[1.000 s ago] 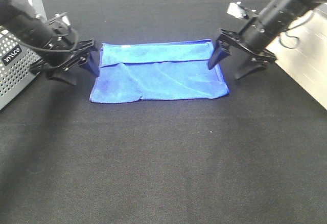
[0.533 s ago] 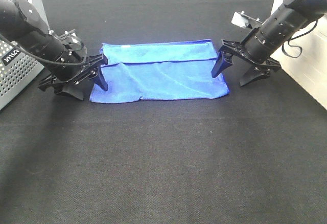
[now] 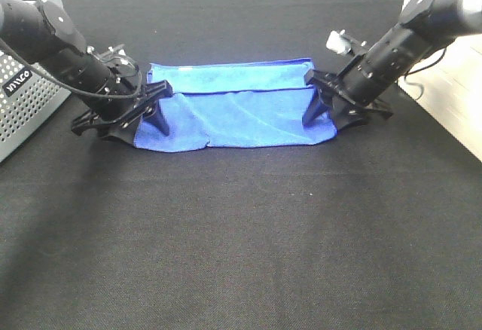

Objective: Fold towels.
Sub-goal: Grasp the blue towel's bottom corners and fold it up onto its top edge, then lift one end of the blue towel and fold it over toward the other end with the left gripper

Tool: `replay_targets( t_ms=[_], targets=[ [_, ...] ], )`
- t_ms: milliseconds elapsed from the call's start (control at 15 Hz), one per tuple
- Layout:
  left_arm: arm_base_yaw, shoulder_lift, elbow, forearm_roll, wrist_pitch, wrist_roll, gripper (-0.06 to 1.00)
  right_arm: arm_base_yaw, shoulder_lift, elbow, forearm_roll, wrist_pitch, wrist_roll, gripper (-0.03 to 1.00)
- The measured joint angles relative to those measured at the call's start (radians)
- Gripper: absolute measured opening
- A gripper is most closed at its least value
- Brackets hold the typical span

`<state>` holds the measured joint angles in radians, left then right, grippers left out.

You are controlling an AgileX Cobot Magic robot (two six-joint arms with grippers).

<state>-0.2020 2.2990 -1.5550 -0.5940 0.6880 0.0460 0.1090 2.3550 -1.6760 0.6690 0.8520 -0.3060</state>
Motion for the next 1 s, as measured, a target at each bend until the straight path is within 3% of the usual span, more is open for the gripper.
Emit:
replay_targets(
  t_ms=[67, 133, 200, 600, 800, 1000],
  targets=[
    [0.0, 0.004, 0.0, 0.0, 0.018, 0.0, 0.27, 0.001, 0.006, 0.0, -0.003, 0.003, 0.005, 0.23],
    [-0.001, 0.005, 0.001, 0.009, 0.039, 0.0, 0.11, 0.001, 0.009, 0.001, -0.011, 0.012, 0.024, 0.06],
    [-0.002, 0.005, 0.001, 0.027, 0.061, 0.0, 0.03, 0.001, 0.01, 0.002, -0.01, 0.031, 0.029, 0.0],
    [0.003, -0.075, 0.022, 0.224, 0.319, 0.0, 0.01, 0.001, -0.077, 0.066, -0.02, 0.161, 0.054, 0.0],
    [0.003, -0.175, 0.149, 0.239, 0.326, 0.0, 0.01, 0.009, -0.211, 0.337, -0.024, 0.08, 0.049, 0.0],
    [0.003, -0.275, 0.332, 0.237, 0.285, 0.0, 0.01, 0.009, -0.271, 0.509, -0.004, 0.044, 0.015, 0.0]
  ],
)
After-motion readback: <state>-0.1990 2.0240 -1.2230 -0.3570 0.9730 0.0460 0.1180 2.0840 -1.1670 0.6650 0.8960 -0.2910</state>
